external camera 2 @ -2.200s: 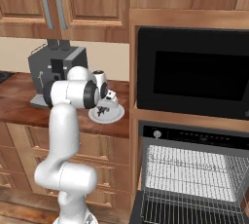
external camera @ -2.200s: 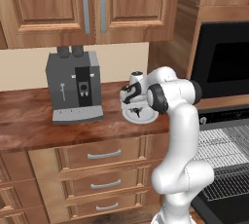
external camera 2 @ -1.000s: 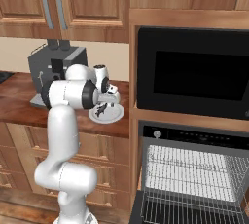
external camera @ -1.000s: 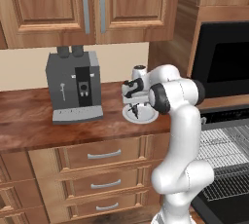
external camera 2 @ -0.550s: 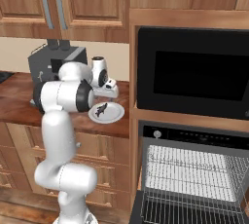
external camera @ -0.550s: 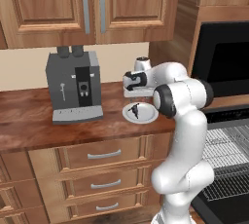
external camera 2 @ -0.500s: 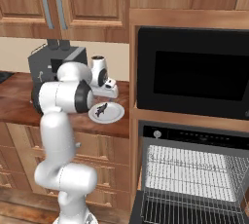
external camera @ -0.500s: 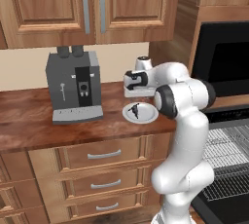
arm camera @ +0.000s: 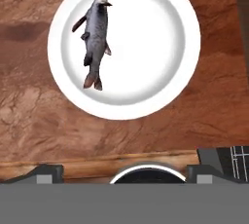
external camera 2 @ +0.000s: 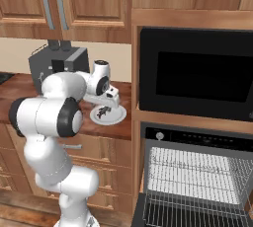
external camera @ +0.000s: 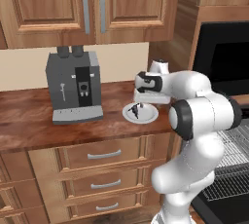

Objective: Take the fish from the oven and place it on the plate on the counter.

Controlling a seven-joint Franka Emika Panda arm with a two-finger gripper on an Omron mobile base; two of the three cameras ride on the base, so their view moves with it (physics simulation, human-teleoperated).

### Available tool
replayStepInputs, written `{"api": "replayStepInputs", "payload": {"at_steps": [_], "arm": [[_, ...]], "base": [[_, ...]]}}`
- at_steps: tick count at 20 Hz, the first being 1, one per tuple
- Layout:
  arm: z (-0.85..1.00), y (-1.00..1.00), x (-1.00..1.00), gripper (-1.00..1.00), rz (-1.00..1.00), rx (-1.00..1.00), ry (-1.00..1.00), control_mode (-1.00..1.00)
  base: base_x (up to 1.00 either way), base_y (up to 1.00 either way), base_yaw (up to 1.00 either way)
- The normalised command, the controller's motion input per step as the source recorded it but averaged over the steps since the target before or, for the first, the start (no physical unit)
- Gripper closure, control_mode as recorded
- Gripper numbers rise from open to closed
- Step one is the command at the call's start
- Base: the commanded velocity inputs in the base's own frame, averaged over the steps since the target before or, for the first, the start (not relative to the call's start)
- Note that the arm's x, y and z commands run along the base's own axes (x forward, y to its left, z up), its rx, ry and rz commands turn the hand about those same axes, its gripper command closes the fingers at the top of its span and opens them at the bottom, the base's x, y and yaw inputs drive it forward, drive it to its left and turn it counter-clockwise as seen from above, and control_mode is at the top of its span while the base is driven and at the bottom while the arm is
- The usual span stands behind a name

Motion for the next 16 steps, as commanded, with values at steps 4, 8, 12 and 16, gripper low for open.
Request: {"api": "replayStepInputs", "payload": {"at_steps": [4,8,12,16], "arm": [[0.14,-0.17,-1.0,-1.0,-0.01,0.08,0.0,-1.0],[0.21,-0.02,-1.0,-1.0,0.0,0.02,-0.03,-1.0],[0.37,0.0,-1.0,-1.0,0.0,0.0,-0.05,-1.0],[0.67,0.07,-0.97,-1.0,0.01,0.0,-0.14,-1.0]], "base": [[0.0,0.0,0.0],[0.0,0.0,0.0],[0.0,0.0,0.0],[0.0,0.0,0.0]]}}
